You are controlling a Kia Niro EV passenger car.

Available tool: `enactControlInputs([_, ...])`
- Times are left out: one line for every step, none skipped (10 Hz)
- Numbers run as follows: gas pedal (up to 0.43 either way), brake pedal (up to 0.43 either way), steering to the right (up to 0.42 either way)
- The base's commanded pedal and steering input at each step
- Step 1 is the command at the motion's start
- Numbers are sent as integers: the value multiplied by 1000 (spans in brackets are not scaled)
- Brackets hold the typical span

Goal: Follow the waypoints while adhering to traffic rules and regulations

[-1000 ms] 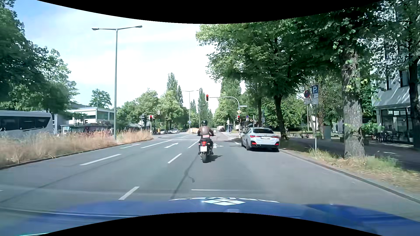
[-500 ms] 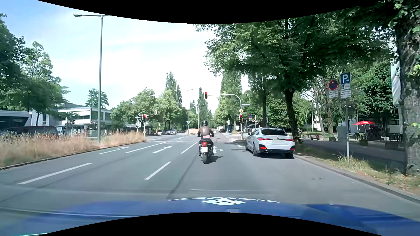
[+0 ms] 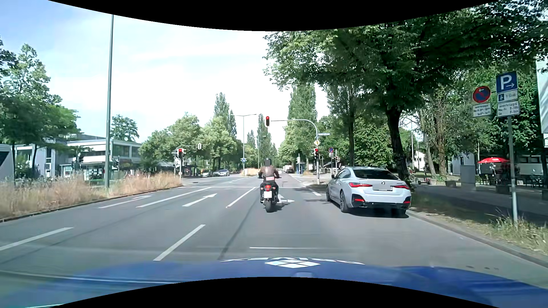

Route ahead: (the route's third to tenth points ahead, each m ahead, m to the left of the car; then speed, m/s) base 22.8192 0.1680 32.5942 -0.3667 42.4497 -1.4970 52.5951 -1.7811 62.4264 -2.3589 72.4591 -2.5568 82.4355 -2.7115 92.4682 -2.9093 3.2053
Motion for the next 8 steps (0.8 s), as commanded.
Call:
enactControlInputs([0,146,-1])
enactControlInputs([0,140,-1])
enactControlInputs([0,134,-1])
enactControlInputs([0,116,-1])
enactControlInputs([0,91,-1])
enactControlInputs([0,18,-1])
enactControlInputs([0,0,-5])
enactControlInputs([0,0,-8])
